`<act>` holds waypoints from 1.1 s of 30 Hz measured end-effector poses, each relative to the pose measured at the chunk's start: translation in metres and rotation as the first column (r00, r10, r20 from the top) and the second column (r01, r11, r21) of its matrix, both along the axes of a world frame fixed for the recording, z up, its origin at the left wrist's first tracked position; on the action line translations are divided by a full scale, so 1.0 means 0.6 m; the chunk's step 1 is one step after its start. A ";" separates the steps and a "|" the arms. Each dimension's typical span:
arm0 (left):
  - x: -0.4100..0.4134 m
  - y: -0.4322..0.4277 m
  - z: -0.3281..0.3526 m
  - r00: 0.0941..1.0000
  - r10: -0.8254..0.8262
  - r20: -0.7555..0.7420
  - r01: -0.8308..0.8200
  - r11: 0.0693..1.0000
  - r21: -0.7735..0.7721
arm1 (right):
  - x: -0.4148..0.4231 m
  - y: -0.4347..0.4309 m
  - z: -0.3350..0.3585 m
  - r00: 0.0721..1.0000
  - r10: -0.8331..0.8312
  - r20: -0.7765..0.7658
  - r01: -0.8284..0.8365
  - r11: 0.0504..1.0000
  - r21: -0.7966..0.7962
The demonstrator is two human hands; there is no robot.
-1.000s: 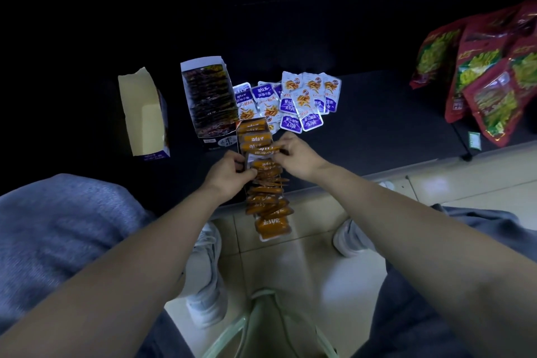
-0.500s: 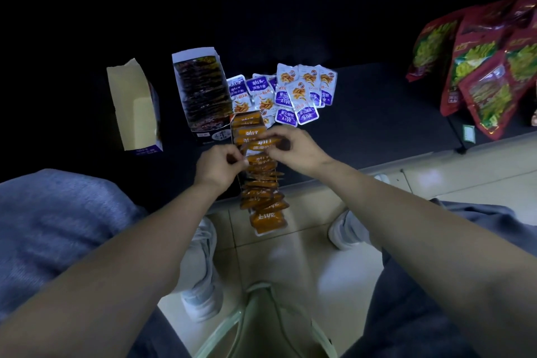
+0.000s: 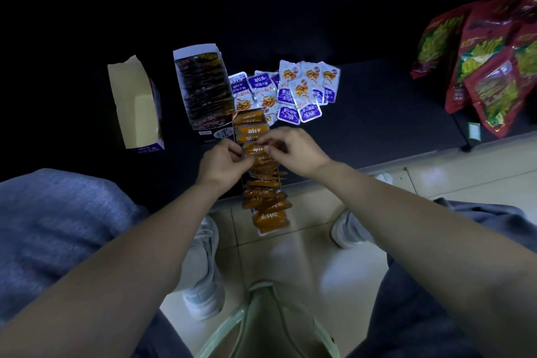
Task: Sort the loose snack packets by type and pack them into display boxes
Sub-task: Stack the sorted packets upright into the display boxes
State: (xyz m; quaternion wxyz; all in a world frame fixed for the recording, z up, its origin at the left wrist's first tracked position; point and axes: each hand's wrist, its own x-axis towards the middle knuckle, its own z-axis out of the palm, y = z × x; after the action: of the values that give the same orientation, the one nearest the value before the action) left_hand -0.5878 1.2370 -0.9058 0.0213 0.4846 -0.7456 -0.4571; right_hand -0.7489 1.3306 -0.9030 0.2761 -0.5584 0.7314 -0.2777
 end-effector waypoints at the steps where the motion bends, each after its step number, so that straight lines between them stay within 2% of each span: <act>1: 0.001 0.000 -0.001 1.000 0.007 -0.019 -0.007 1.000 0.024 | -0.004 0.007 -0.002 0.999 -0.029 0.019 0.029 0.999 -0.028; 3: 0.002 0.002 -0.001 0.999 0.021 -0.049 -0.018 0.998 0.064 | -0.006 0.018 -0.012 0.995 -0.081 0.050 0.083 0.996 -0.043; 7: 0.000 0.001 -0.006 0.998 0.052 -0.048 -0.048 0.996 0.076 | -0.003 0.013 -0.024 0.985 -0.131 0.111 0.129 0.991 0.030; 11: -0.001 -0.001 -0.012 0.998 0.049 -0.044 -0.045 0.994 0.096 | -0.003 0.010 -0.021 0.989 -0.131 0.069 0.125 0.988 0.087; 15: -0.002 0.004 -0.009 1.000 0.023 -0.008 -0.022 0.998 0.050 | 0.006 0.009 -0.020 0.993 -0.117 0.014 0.114 0.984 0.139; 16: -0.003 0.004 -0.008 1.000 0.022 0.001 -0.022 0.999 0.046 | 0.008 0.012 -0.022 0.992 -0.124 0.027 0.119 0.985 0.123; 18: -0.003 0.000 -0.006 0.999 0.048 0.019 -0.049 0.997 0.060 | 0.009 0.018 -0.025 0.965 -0.201 0.169 0.187 0.978 0.096; 19: -0.001 -0.002 -0.005 0.996 0.079 0.047 -0.083 0.992 0.091 | 0.011 0.023 -0.023 0.918 -0.281 0.280 0.253 0.958 0.133; 21: 0.001 -0.001 0.002 0.979 0.150 0.138 -0.181 0.952 0.248 | 0.013 0.039 -0.022 0.788 -0.445 0.426 0.306 0.883 0.356; 23: 0.003 0.007 0.005 0.955 0.197 0.223 -0.282 0.833 0.475 | 0.017 0.060 -0.029 0.691 -0.529 0.493 0.184 0.788 0.588; 24: 0.004 0.013 0.006 0.950 0.182 0.255 -0.299 0.772 0.561 | 0.023 0.070 -0.030 0.641 -0.542 0.543 0.088 0.756 0.649; 26: 0.007 0.024 0.008 0.946 0.144 0.292 -0.313 0.644 0.698 | 0.034 0.077 -0.043 0.540 -0.555 0.633 -0.072 0.719 0.692; 29: 0.005 0.030 0.002 0.947 0.155 0.281 -0.321 0.479 0.817 | 0.051 0.067 -0.055 0.445 -0.604 0.660 -0.171 0.666 0.726; 33: 0.000 0.025 -0.003 0.946 0.193 0.262 -0.323 0.458 0.828 | 0.049 0.055 -0.042 0.329 -0.670 0.666 -0.089 0.680 0.728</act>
State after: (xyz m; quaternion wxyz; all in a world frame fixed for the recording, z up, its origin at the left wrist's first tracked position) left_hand -0.5875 1.2520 -0.9073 -0.2027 0.5658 -0.3352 -0.7255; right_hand -0.7194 1.3635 -0.9279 0.7414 -0.0202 0.5955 -0.3085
